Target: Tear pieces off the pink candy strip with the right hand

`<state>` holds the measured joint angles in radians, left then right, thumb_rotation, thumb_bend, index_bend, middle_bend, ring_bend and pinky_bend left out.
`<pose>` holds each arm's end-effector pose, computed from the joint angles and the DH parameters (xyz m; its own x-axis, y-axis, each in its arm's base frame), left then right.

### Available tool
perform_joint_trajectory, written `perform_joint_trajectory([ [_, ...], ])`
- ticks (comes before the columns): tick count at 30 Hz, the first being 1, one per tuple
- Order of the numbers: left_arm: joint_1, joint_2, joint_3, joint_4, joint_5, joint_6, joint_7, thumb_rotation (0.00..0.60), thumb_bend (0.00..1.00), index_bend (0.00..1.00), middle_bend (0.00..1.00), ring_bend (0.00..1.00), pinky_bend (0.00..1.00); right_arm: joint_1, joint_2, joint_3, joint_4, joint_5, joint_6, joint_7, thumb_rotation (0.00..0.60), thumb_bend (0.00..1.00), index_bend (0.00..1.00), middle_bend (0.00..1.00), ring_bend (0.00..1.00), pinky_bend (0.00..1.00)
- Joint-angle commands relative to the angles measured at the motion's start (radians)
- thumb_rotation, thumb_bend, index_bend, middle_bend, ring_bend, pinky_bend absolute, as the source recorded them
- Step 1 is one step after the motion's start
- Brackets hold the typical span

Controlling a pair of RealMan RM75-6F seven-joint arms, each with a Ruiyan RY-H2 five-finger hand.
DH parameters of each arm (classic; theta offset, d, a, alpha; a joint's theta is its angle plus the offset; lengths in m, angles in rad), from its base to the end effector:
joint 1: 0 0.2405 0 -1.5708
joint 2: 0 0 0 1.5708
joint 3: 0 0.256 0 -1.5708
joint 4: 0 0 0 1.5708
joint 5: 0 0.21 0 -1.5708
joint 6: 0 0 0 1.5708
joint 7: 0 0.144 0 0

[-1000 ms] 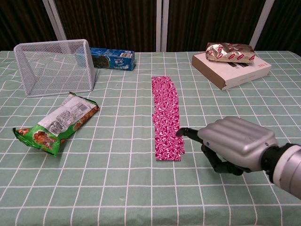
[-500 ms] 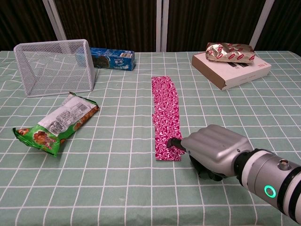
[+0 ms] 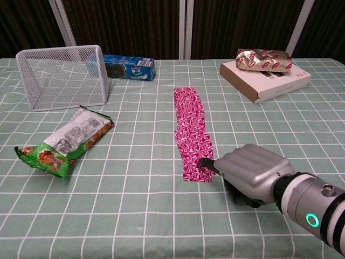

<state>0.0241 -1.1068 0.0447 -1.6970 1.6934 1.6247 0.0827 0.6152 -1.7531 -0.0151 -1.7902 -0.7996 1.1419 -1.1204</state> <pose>-0.2853 0.1269 0.1529 0.4021 -0.0091 0.9155 0.9112 -0.0935 -0.4011 -0.1361 -0.2059 -0.0914 0.7070 -0.4368 0.5562 -0.7066 -0.4690 0.5299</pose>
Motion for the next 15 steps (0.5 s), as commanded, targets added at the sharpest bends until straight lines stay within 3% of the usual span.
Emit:
perform_joint_trajectory([
  [1,-0.001,0.000,0.000,0.000,-0.001,-0.002,0.001,0.552,0.01,0.05,0.01,0.00,0.09,0.003,0.008,-0.006,-0.001,0.006,0.006,0.006,0.600,1.00,0.13,0.89,0.84,0.71],
  [15,-0.010,-0.010,0.000,-0.006,0.004,-0.016,0.017,0.552,0.01,0.05,0.01,0.00,0.09,-0.008,0.074,-0.056,-0.013,-0.006,0.027,0.080,0.600,1.00,0.14,0.89,0.84,0.71],
])
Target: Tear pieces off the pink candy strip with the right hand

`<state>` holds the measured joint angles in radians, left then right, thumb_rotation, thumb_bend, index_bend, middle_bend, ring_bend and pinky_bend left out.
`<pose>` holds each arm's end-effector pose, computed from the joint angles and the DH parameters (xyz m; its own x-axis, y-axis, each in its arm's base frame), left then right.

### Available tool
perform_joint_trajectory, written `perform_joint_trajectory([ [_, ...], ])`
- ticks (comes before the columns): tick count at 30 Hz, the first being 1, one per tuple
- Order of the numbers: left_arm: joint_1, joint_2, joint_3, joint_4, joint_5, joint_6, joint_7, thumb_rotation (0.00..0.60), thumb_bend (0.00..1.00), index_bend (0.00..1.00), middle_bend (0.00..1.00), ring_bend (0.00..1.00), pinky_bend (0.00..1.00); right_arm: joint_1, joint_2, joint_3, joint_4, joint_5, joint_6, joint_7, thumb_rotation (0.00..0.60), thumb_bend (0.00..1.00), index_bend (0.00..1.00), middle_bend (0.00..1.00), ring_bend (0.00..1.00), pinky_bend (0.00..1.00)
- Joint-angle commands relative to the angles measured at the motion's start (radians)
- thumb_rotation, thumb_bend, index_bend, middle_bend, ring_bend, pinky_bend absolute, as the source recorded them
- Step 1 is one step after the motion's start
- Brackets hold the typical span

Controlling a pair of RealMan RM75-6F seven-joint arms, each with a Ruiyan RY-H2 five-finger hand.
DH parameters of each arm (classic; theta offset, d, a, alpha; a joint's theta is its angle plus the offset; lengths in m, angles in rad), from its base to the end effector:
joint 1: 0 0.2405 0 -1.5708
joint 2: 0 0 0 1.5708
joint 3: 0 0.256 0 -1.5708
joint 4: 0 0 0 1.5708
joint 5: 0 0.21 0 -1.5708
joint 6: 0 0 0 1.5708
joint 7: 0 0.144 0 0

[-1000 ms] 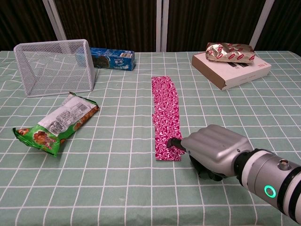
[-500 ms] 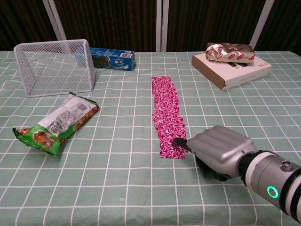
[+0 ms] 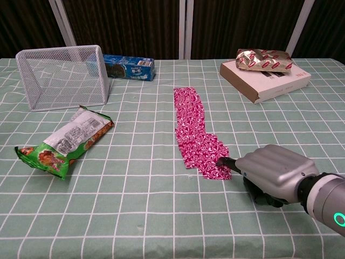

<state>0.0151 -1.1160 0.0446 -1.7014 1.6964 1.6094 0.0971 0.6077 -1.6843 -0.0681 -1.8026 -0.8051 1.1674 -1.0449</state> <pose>-0.2827 0.1294 0.1479 0.4040 0.0004 0.9148 0.9097 -0.1057 -0.4017 -0.1616 -0.2052 -0.0762 0.6968 -0.4629 0.5478 -0.7169 -0.4260 0.5519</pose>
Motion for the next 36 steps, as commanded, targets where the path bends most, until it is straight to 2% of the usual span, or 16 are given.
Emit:
perform_joint_trajectory([
  [1,-0.001,-0.001,0.000,-0.003,0.002,-0.001,0.004,0.552,0.01,0.05,0.01,0.00,0.09,0.000,0.007,-0.005,0.000,0.001,0.002,0.006,0.600,1.00,0.14,0.89,0.84,0.71],
  [16,-0.006,-0.008,0.000,-0.008,-0.003,-0.013,0.022,0.555,0.01,0.05,0.01,0.00,0.09,0.000,0.056,-0.009,0.010,0.054,0.026,0.020,0.600,1.00,0.14,0.89,0.84,0.71],
  [36,-0.009,-0.010,0.000,-0.010,-0.011,-0.020,0.028,0.557,0.01,0.05,0.01,0.00,0.09,-0.032,0.159,0.006,0.050,0.072,0.040,0.121,0.600,1.00,0.14,0.89,0.84,0.71],
])
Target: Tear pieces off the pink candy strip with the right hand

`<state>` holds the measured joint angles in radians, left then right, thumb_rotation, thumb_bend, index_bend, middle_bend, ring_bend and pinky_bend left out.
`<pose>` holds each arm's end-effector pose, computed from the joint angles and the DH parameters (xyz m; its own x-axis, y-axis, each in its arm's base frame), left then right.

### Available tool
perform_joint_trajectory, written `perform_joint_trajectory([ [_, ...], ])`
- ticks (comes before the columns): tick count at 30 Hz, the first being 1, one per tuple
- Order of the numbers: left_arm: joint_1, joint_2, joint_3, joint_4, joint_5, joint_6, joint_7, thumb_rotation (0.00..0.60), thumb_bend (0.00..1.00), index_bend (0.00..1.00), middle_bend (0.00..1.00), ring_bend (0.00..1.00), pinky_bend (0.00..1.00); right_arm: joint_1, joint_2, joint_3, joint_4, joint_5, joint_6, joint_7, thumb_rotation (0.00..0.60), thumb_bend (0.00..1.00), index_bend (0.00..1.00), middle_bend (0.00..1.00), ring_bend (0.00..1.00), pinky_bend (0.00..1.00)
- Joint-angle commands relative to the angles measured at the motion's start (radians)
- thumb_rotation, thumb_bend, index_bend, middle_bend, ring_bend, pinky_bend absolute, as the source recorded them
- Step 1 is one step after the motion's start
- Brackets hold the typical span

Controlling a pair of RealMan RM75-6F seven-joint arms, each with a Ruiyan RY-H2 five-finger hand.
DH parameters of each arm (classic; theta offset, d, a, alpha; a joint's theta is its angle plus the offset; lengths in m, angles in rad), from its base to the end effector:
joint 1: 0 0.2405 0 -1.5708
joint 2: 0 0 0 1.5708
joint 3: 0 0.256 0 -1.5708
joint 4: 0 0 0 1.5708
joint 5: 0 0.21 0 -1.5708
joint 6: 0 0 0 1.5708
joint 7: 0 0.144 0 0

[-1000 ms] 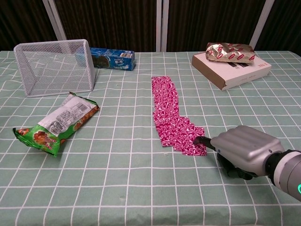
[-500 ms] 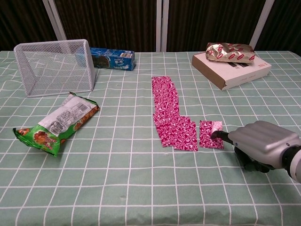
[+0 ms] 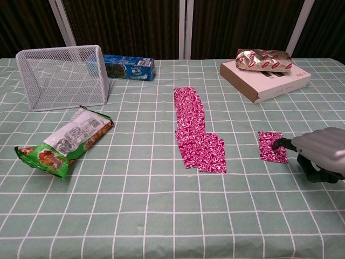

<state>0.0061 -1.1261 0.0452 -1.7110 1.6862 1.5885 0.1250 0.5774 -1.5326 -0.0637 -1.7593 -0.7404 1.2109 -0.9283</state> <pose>-0.2810 0.1320 0.1421 0.4137 0.0159 0.9103 0.9060 -0.1058 -0.4099 -0.2242 -0.2335 -0.0276 0.6676 -0.4859 0.5641 -0.7166 -0.2137 0.6639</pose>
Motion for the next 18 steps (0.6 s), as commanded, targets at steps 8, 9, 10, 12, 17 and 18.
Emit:
perform_joint_trajectory([
  [8,0.001,0.001,0.001,-0.002,0.001,0.003,0.001,0.556,0.01,0.05,0.01,0.00,0.09,-0.008,0.037,0.020,0.000,-0.005,0.000,0.044,0.600,1.00,0.14,0.89,0.84,0.71],
  [9,0.002,0.002,0.001,0.000,0.001,0.004,-0.002,0.556,0.01,0.05,0.01,0.00,0.09,-0.011,0.037,0.022,-0.010,-0.037,0.010,0.058,0.600,1.00,0.14,0.89,0.84,0.71],
  [10,0.002,0.001,0.001,0.000,0.002,0.005,-0.002,0.555,0.01,0.05,0.01,0.00,0.09,-0.013,0.036,0.023,-0.019,-0.065,0.018,0.069,0.600,1.00,0.14,0.89,0.84,0.71],
  [12,0.001,0.001,0.000,-0.002,0.003,0.007,0.000,0.555,0.01,0.05,0.01,0.00,0.09,-0.018,0.028,0.023,-0.040,-0.131,0.037,0.090,0.600,1.00,0.15,0.89,0.84,0.71],
  [17,0.003,0.004,-0.001,-0.006,0.002,0.011,-0.001,0.555,0.01,0.05,0.01,0.00,0.09,-0.010,-0.012,0.018,-0.072,-0.192,0.040,0.066,0.600,1.00,0.15,0.89,0.84,0.71],
  [18,0.003,0.005,-0.001,-0.005,0.002,0.011,-0.002,0.552,0.01,0.05,0.01,0.00,0.09,-0.004,-0.026,0.019,-0.074,-0.181,0.031,0.051,0.600,1.00,0.15,0.89,0.84,0.71],
])
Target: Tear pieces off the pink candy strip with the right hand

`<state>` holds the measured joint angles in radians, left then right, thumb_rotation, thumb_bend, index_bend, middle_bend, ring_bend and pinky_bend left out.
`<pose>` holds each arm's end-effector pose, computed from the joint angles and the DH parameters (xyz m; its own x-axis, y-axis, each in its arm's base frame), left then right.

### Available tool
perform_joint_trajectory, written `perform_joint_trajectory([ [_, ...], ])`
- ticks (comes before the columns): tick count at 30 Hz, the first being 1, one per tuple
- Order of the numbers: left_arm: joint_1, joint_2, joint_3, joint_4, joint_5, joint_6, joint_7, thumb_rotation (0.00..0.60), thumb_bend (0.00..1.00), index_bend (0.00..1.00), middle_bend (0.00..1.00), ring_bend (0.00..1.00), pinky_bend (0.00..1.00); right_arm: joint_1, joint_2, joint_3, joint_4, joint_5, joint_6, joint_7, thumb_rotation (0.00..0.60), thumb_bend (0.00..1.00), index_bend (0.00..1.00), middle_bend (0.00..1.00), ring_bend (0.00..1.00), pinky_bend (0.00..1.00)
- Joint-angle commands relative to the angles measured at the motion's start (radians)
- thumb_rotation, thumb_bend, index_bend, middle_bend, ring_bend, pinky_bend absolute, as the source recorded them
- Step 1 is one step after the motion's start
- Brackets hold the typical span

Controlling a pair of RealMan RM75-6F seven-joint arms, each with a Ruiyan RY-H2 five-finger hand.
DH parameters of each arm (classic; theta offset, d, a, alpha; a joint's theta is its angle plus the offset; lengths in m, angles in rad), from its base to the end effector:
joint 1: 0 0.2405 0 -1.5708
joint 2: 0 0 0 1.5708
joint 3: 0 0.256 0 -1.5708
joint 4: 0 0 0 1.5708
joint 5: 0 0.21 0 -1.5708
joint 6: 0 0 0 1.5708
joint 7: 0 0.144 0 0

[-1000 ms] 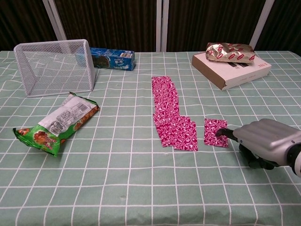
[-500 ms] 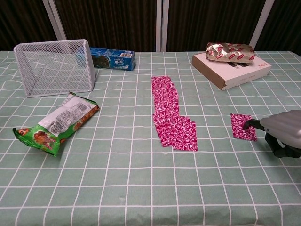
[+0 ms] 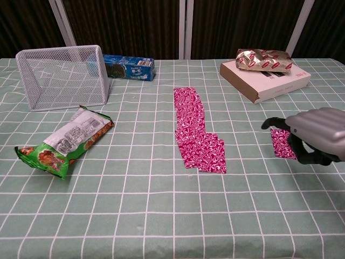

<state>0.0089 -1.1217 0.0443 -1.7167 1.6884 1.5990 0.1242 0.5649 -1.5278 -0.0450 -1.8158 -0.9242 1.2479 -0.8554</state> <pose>-0.2798 0.1314 0.1445 0.4108 0.0056 0.9117 0.9070 -0.1039 -0.4080 -0.1891 -0.2345 -0.0201 0.6377 -0.3685 0.6765 -0.7699 -0.2750 0.5759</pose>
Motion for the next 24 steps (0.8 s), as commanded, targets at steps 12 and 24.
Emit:
perform_joint_trajectory([
  [12,0.002,0.003,0.000,0.017,-0.009,0.001,-0.028,0.555,0.01,0.05,0.01,0.00,0.09,0.057,-0.147,0.019,0.027,0.131,-0.059,-0.127,0.600,1.00,0.15,0.89,0.84,0.71],
  [24,0.000,0.004,-0.001,0.020,-0.005,0.003,-0.035,0.554,0.01,0.05,0.01,0.00,0.09,0.065,-0.159,0.019,0.020,0.115,-0.043,-0.122,0.600,1.00,0.15,0.89,0.84,0.71],
])
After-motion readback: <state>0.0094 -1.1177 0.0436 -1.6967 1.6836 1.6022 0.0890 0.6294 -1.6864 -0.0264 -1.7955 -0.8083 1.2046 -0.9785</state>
